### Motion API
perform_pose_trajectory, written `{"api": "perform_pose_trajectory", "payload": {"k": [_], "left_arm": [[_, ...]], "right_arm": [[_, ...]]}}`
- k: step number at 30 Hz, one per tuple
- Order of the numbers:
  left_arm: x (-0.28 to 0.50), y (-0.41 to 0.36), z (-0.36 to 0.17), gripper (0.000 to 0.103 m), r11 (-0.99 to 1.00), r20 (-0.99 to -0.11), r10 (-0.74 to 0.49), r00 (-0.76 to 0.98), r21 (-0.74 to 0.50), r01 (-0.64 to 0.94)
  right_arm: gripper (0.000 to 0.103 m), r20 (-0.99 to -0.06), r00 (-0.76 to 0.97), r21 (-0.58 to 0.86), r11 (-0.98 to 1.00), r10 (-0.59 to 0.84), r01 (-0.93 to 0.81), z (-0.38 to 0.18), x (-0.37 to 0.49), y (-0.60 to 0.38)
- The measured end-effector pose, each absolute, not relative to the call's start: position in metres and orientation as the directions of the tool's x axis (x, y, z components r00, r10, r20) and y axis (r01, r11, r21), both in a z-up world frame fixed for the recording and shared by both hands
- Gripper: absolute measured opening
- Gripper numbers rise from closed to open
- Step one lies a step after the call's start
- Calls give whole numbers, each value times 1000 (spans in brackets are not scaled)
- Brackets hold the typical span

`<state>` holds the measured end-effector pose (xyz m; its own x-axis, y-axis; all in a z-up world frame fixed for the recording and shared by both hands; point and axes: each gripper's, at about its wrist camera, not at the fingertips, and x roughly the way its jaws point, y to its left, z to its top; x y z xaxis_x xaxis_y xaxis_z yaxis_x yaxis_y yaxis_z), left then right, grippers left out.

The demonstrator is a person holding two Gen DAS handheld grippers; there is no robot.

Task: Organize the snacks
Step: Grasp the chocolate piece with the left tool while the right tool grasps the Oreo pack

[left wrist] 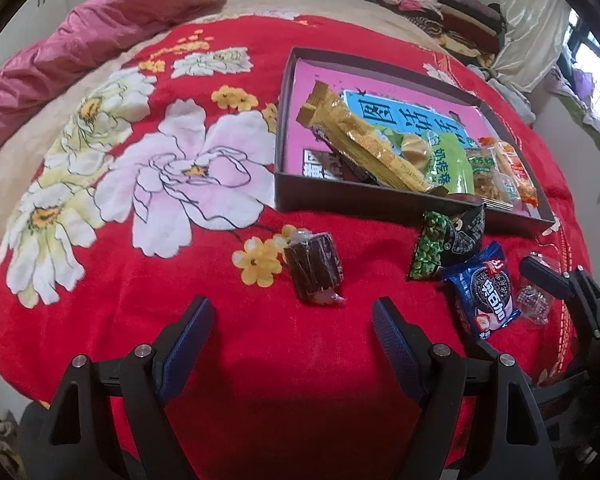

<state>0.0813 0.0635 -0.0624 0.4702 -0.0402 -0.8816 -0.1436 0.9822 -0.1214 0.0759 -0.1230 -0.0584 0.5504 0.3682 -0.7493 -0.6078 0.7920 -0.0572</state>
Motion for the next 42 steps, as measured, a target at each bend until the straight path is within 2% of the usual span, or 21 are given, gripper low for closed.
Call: {"api": "perform_pose_trajectory", "payload": {"k": [12,16,18,19,24,30,34,38,42], "left_arm": [[88,63,-65,83,977,-879,-53,473,-144,-159],[89,62,-64,81,976,-875,-60,480,-152,-157],[91,62,-63,71,976,-872,-56,486,-150,-156],[92,62,-63,69,976,-872,-56,487,-151,-157],[98,60,-63,56,974,-870,-72,488,-166,-152],[104,55,-69,45,973,-874,-78,480,-172,-154],[106,55,-72,41,973,-873,-77,481,-171,-155],[107,58,-74,31,971,-873,-75,482,-174,-165],[106,66,-75,31,960,-868,-114,484,-222,-172]], "right_arm": [[92,-753,556,-105,770,353,-630,-70,79,-111],[81,-764,549,-122,761,337,-637,-77,82,-106],[76,-765,550,-129,756,335,-641,-79,82,-104],[75,-765,550,-131,755,336,-643,-79,83,-103],[57,-762,546,-114,757,349,-643,-78,86,-103],[55,-764,535,-95,758,360,-645,-77,88,-105],[54,-765,525,-72,760,373,-645,-75,90,-107],[53,-764,513,-44,762,391,-646,-72,91,-110],[52,-762,502,-17,763,409,-646,-70,93,-113]]}}
